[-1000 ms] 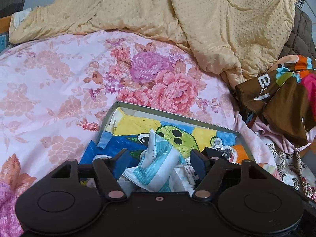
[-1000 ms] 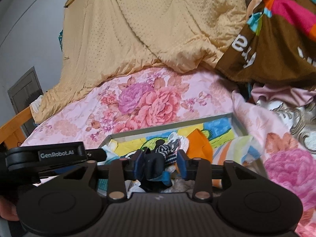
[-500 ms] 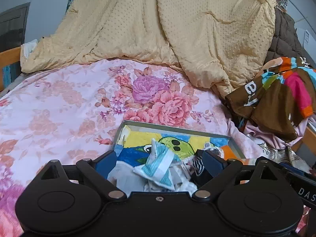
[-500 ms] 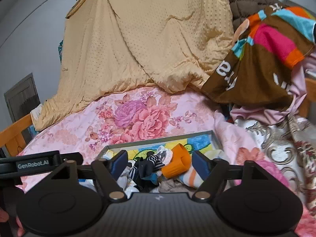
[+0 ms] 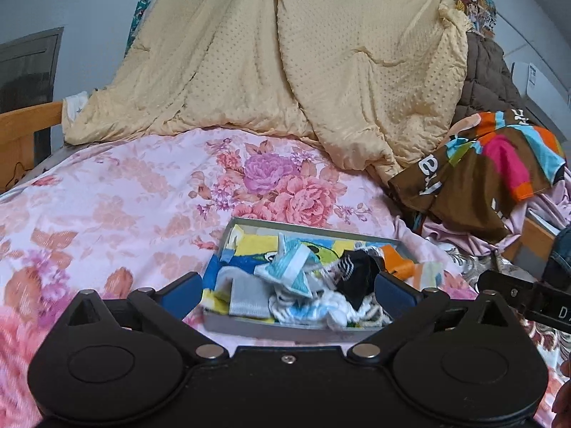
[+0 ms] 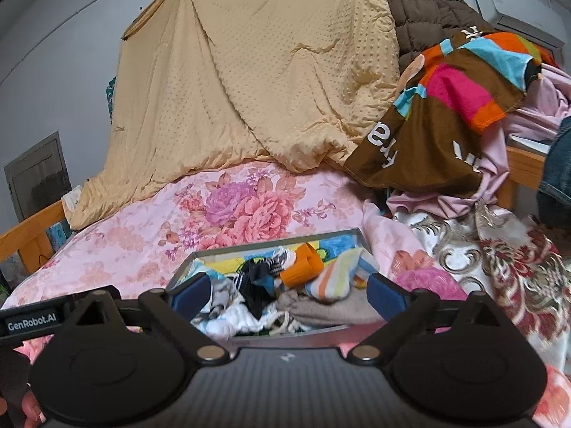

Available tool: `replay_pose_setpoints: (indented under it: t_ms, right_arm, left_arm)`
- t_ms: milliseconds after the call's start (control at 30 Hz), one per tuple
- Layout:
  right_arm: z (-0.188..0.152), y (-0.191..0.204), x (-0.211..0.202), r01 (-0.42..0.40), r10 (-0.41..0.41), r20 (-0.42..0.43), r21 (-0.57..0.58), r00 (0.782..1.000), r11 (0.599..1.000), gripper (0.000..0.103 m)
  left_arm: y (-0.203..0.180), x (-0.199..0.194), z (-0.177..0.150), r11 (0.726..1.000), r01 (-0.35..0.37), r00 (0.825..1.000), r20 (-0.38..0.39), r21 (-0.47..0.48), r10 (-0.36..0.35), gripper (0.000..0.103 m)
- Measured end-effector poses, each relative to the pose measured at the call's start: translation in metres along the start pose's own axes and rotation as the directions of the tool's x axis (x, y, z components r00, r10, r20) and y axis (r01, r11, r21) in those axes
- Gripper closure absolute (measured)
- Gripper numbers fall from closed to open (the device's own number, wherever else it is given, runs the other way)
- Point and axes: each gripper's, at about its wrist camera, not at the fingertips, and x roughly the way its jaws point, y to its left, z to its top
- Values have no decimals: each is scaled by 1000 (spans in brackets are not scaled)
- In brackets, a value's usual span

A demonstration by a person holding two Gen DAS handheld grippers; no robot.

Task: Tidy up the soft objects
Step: 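Move both open tools back from the tray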

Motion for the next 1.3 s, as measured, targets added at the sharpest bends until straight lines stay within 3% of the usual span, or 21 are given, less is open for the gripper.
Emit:
replay_pose_setpoints:
  t_ms: [200,433,800,1300]
  right_arm:
    - [-18,3,-30,20,-20,-2,-17,1000,1000,1]
    - [-44,14,-62,28,-29,-27,-41,999,999,0]
    - [-76,33,-101,72,-76,-66,-62,995,995,0]
    - [-101,50,-128,94,-104,-113,-89,988,992,0]
  left_arm:
    - [0,-36,-22,999,-4,999,33,32,3,1]
    - [8,-68,-44,1000,22,1000,19,22,-23,1]
    - [21,-115,-73,996,9,1000,20,87,-11,1]
    - [40,-146,-110,998,18,999,-28,68,-16,1]
